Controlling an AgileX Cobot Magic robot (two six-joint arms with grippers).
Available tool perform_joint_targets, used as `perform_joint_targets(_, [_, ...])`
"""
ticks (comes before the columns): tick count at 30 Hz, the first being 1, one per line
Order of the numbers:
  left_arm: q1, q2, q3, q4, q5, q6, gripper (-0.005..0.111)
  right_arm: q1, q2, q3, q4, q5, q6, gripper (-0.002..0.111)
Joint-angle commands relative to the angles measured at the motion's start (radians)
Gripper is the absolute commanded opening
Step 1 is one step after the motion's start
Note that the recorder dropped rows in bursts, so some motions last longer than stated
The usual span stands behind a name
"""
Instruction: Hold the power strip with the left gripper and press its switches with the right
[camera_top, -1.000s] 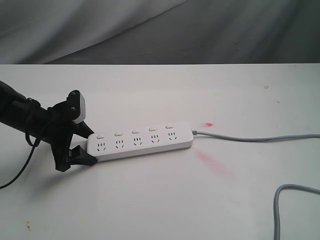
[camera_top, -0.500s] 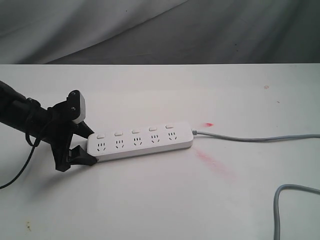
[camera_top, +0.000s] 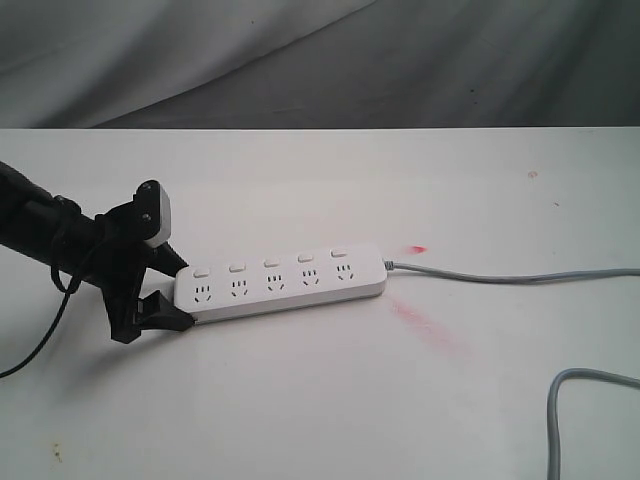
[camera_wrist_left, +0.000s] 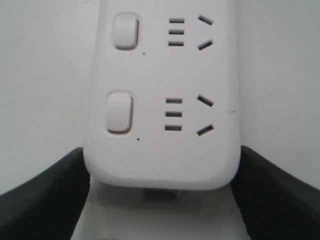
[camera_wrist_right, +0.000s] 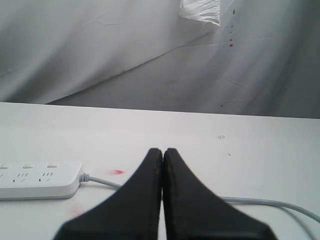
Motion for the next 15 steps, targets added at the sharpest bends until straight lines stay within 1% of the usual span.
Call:
perform_joint_targets(1, [-0.005, 0.0, -0.005, -0.017, 0.004, -0.003, 0.054, -0.009, -0.004, 0.004, -0.008, 0.0, 0.002, 0.0])
perform_joint_targets(11, [-0.005, 0.0, -0.005, -0.017, 0.004, -0.005, 0.054, -0.009, -0.004, 0.004, -0.008, 0.015, 0.002, 0.0])
perform_joint_targets(13, [-0.005, 0.0, -0.005, -0.017, 0.004, -0.005, 0.054, -0.009, -0.004, -0.041, -0.008, 0.161, 0.002, 0.0])
perform_joint_targets(14, [-0.005, 0.0, -0.005, -0.017, 0.004, -0.005, 0.054, -0.009, 0.001, -0.121, -0.012, 0.315, 0.002, 0.0])
perform_joint_targets(15, [-0.005, 0.0, -0.005, -0.017, 0.004, -0.005, 0.054, -0.009, 0.015, -0.164, -0.015, 0.362, 0.006, 0.0])
